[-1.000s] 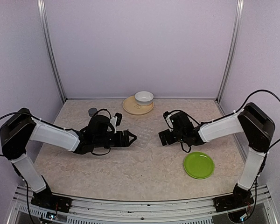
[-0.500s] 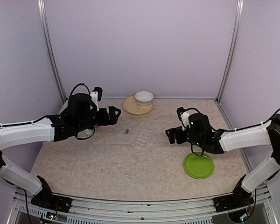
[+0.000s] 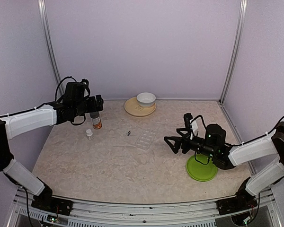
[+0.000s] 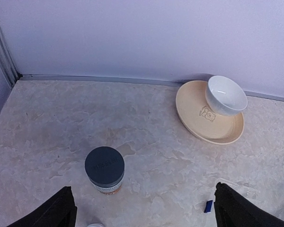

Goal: Sort the pills into containers
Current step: Adjust the pill container at the center of the board, then pick up the pill bottle from the center of the board.

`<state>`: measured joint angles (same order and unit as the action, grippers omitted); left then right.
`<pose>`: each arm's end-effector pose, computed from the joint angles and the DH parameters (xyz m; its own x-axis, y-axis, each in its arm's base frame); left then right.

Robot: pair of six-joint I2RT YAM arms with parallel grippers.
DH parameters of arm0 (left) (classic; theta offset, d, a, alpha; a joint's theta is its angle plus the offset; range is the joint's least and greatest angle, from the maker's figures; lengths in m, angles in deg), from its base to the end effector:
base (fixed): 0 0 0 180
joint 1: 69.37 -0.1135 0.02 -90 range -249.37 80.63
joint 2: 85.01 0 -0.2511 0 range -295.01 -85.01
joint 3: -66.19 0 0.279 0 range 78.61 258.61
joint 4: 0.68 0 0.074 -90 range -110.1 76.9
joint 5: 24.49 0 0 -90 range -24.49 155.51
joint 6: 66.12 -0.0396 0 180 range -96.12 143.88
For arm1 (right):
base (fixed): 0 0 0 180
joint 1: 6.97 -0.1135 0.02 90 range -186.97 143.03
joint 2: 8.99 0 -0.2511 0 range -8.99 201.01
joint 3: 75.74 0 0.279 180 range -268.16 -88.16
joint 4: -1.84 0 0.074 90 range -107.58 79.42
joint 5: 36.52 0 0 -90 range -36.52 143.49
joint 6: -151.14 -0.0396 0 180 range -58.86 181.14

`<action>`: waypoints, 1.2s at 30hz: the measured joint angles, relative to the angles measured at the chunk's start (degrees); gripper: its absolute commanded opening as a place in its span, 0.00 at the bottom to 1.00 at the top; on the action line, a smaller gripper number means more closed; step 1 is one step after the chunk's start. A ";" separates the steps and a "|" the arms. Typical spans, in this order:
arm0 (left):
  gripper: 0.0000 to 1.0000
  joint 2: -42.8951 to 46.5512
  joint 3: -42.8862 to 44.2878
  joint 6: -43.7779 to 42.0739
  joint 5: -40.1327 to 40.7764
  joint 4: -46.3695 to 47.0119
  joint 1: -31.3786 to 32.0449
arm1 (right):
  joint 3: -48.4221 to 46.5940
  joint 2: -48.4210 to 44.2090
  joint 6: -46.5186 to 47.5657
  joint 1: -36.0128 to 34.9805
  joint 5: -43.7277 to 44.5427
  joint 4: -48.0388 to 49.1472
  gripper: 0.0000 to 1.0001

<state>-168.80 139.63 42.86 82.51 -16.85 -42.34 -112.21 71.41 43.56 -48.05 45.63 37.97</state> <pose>0.3325 -0.1567 0.2631 -0.4417 -0.1238 -0.8886 0.0612 0.9840 -0.1676 0.2160 0.1955 0.1522 -0.3249 0.1137 -0.9389 -0.6869 0.6540 0.3169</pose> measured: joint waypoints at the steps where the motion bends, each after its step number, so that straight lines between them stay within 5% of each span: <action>1: 0.99 -1.40 1.01 -0.04 0.20 -0.68 -0.35 | 0.24 1.16 -0.07 -0.02 -1.31 1.16 1.00; 18: 0.89 -21.42 13.57 -0.26 -0.90 -5.77 -7.34 | 0.35 9.01 2.32 -4.31 -7.08 8.33 1.00; 36: 0.64 -25.38 15.54 -0.42 -2.95 -7.52 -8.37 | -0.11 11.32 3.21 -4.52 -7.39 9.18 1.00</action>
<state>-194.17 155.17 42.45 79.56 -24.37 -50.72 -112.32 82.73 46.77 -52.57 38.24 47.15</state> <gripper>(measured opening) 0.681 0.996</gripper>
